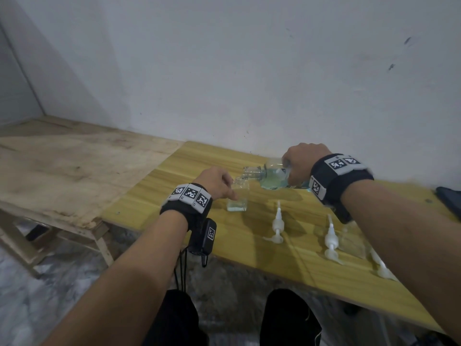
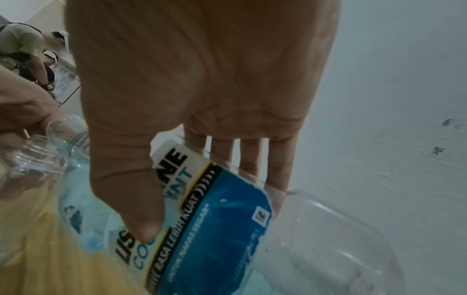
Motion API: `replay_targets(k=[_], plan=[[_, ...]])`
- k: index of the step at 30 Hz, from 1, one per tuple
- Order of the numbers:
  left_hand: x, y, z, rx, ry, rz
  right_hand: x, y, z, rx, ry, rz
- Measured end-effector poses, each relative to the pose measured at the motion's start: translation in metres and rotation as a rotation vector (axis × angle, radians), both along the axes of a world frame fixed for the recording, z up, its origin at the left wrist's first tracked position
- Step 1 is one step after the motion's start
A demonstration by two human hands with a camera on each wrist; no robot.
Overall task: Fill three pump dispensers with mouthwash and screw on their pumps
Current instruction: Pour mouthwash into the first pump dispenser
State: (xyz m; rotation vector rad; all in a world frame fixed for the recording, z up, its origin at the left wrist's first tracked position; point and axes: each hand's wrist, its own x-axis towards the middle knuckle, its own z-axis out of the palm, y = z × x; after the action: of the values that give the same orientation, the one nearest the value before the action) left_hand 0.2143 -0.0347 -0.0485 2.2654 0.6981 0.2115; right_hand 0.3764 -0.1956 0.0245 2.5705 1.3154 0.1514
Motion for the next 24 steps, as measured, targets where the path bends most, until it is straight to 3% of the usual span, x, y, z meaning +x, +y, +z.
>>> replay_targets(k=[24], plan=[[0.0008, 0.0018, -0.0012, -0.010, 0.009, -0.026, 0.0000, 0.0007, 0.0011, -0.020, 0.003, -0.024]])
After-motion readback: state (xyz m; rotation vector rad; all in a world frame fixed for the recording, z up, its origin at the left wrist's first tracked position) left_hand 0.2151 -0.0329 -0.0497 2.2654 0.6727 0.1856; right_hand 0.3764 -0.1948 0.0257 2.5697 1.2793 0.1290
